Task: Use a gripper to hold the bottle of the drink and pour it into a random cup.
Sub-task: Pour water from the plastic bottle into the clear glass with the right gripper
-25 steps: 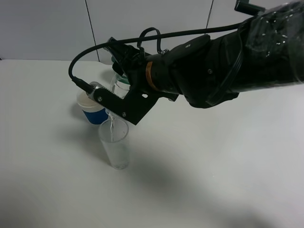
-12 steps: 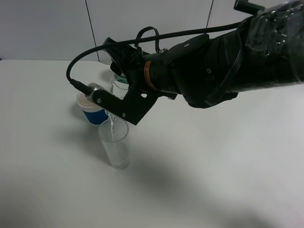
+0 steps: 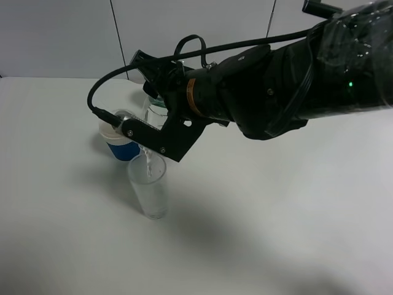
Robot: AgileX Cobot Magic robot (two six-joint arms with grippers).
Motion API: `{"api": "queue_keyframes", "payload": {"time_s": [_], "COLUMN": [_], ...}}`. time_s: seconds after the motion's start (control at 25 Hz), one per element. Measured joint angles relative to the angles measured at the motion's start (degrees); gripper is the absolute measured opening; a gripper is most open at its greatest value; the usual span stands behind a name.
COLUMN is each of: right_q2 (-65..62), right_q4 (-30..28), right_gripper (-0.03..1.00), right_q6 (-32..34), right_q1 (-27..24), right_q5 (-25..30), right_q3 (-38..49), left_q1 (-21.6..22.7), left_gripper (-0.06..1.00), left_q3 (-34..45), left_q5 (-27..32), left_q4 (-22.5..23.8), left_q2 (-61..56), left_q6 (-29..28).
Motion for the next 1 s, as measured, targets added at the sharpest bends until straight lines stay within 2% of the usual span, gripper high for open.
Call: {"api": "queue_keyframes", "payload": {"time_s": [1.0], "right_q2": [0.0], "right_q4": [0.0], "right_gripper": [0.55], "right_q6": [-2.34], "right_q1": [0.0], "right_q5": [0.54], "right_q3": [0.0], "left_q1": [0.0], "left_gripper": [0.98], "left_q3": [0.0], "left_q5": [0.0], "left_q4": [-0.05], "left_q2": [0.0], "left_q6": [0.0]}}
